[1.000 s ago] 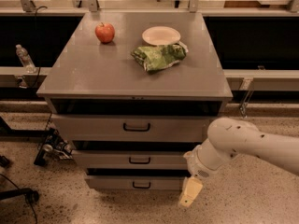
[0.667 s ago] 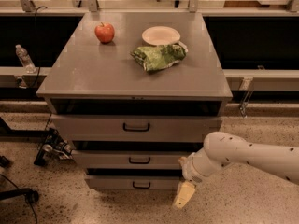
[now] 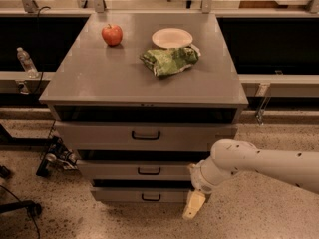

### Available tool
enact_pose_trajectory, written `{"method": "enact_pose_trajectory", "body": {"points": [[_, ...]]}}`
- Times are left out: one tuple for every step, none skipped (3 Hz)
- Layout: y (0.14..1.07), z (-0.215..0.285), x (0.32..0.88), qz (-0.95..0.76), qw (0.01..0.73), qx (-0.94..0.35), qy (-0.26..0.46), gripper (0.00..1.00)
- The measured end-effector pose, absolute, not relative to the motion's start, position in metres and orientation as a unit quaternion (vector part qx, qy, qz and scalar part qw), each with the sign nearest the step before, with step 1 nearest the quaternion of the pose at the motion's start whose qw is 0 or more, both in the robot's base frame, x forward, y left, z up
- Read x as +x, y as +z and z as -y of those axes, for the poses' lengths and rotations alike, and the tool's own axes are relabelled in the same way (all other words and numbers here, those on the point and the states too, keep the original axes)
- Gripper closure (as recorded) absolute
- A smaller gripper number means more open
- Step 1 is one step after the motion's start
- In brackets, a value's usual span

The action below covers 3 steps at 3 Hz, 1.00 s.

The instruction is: Open middle drawer

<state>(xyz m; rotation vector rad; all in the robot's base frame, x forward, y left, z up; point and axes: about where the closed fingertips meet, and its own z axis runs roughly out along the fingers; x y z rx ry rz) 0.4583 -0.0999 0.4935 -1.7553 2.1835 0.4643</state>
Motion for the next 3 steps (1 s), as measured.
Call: {"method": "enact_pose_trajectory", "body": {"points": [[0.49, 0.098, 0.47, -0.746, 0.157, -0.635, 0.126, 0.0], [0.486, 0.098, 0.48, -0.732, 0.169, -0.652, 0.102, 0.0], [0.477, 0.098, 0.493, -0.718, 0.188, -0.664, 0.086, 0.0]]}}
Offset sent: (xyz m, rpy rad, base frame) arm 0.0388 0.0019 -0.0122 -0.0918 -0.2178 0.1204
